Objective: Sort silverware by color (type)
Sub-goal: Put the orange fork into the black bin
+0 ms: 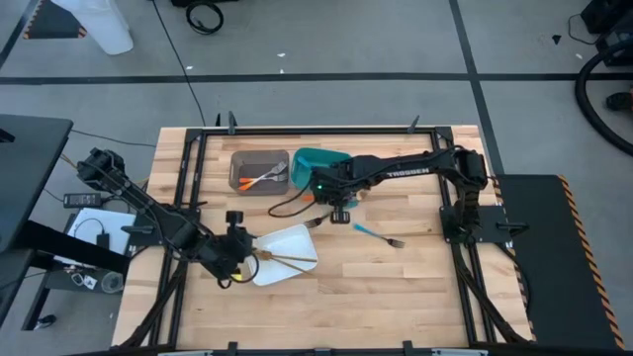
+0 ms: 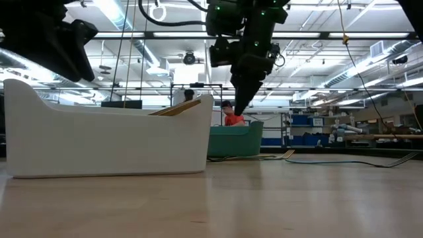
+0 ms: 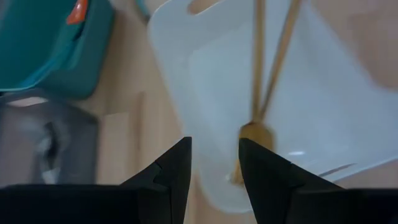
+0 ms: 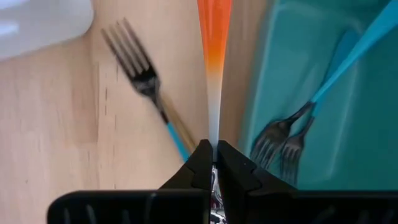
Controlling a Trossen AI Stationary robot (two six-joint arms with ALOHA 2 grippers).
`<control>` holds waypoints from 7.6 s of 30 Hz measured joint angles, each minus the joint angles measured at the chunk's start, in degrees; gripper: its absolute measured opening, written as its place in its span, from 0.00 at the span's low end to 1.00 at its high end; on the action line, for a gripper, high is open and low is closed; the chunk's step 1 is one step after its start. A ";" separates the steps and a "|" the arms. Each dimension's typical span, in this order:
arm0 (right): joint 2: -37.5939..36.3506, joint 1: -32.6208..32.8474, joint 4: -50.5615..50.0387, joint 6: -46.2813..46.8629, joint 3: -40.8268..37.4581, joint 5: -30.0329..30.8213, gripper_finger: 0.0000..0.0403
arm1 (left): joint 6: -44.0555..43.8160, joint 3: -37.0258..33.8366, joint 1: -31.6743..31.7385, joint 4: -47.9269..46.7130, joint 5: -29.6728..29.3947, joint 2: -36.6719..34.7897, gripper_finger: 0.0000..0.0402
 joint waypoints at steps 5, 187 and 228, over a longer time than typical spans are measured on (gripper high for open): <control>0.00 -0.74 0.07 -0.05 3.44 0.00 0.05 | 0.19 0.00 0.00 -4.46 -4.93 0.00 0.35; 1.53 -5.05 31.24 15.10 2.94 -19.18 0.05 | 88.37 -2.12 21.52 34.83 -25.22 7.45 0.35; 1.53 -5.14 33.43 15.50 2.94 -25.42 0.05 | 100.22 -2.23 23.20 38.04 -23.62 7.45 0.02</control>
